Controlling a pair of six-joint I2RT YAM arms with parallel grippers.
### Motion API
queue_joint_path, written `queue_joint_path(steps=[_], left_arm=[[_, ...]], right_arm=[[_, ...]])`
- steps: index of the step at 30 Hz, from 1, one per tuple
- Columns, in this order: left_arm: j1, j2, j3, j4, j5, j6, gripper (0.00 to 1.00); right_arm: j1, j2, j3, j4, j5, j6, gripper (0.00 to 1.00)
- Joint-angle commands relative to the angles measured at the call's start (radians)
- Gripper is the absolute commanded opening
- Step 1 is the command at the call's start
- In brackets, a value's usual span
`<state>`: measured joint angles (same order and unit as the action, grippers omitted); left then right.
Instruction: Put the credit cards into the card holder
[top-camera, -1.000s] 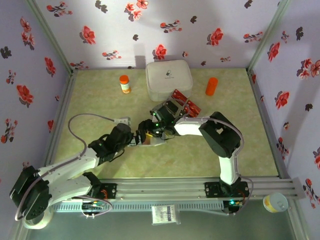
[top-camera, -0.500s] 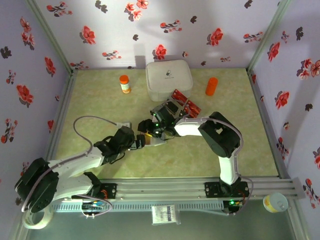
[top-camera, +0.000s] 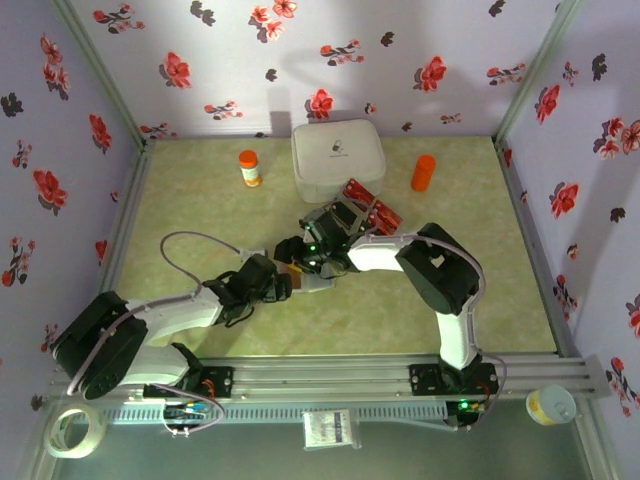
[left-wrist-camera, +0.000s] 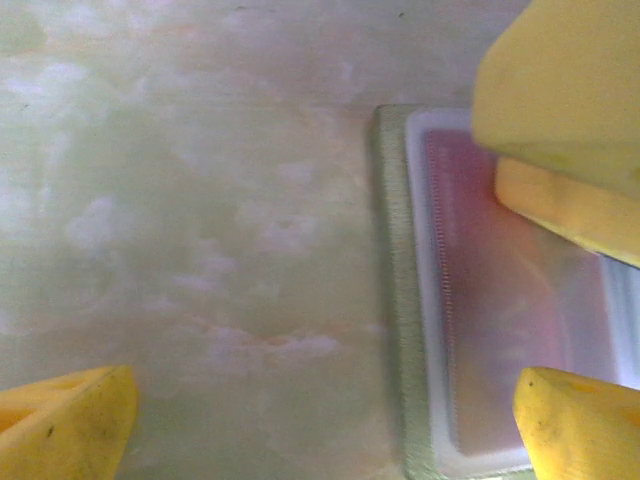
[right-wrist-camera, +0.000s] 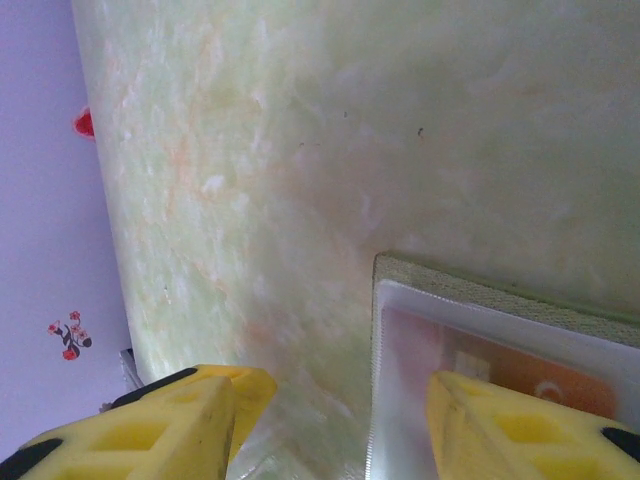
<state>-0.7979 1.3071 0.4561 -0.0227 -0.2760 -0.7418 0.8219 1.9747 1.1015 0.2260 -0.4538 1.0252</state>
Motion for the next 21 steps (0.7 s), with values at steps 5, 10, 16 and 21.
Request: queue_joint_path(steps=[5,10,16,21], left_arm=[[0.008,0.039,0.002,-0.045,-0.061,-0.033,0.97],[0.008,0.014,-0.015,-0.045,-0.068,-0.049,0.97],[0.008,-0.014,-0.032,-0.045,-0.072,-0.058,0.97],[0.008,-0.019,-0.036,-0.046,-0.071,-0.058,0.97]], right_arm=[[-0.033,-0.094,0.01,-0.108,0.015,-0.065,0.53],[-0.046,-0.118,-0.001,-0.229,0.074,-0.153,0.48],[-0.044,-0.112,-0.01,-0.303,0.118,-0.213,0.22],[-0.031,-0.084,0.001,-0.303,0.114,-0.218,0.06]])
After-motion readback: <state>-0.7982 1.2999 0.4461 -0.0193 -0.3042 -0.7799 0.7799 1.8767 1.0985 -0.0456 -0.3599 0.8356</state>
